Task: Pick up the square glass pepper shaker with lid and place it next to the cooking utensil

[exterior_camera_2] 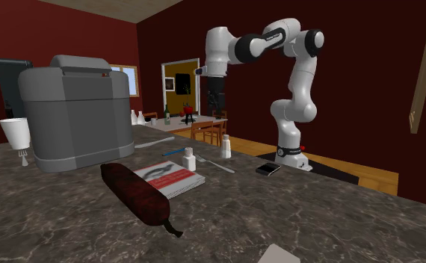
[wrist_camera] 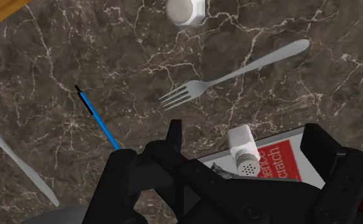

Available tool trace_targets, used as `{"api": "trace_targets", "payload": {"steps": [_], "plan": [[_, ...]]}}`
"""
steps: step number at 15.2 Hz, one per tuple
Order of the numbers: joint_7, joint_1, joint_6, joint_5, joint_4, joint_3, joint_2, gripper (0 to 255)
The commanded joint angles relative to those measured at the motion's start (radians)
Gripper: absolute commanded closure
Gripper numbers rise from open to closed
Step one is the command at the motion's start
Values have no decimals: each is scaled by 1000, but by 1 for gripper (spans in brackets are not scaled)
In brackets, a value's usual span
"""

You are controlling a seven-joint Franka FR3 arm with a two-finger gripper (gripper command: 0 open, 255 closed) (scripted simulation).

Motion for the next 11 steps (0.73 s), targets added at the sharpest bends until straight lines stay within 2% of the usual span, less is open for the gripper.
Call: {"api": "trace_targets", "payload": {"steps": [1,11], "plan": [[2,3,32,0,44,4,83,0],[9,19,98,-8,351,20,489,0]]}}
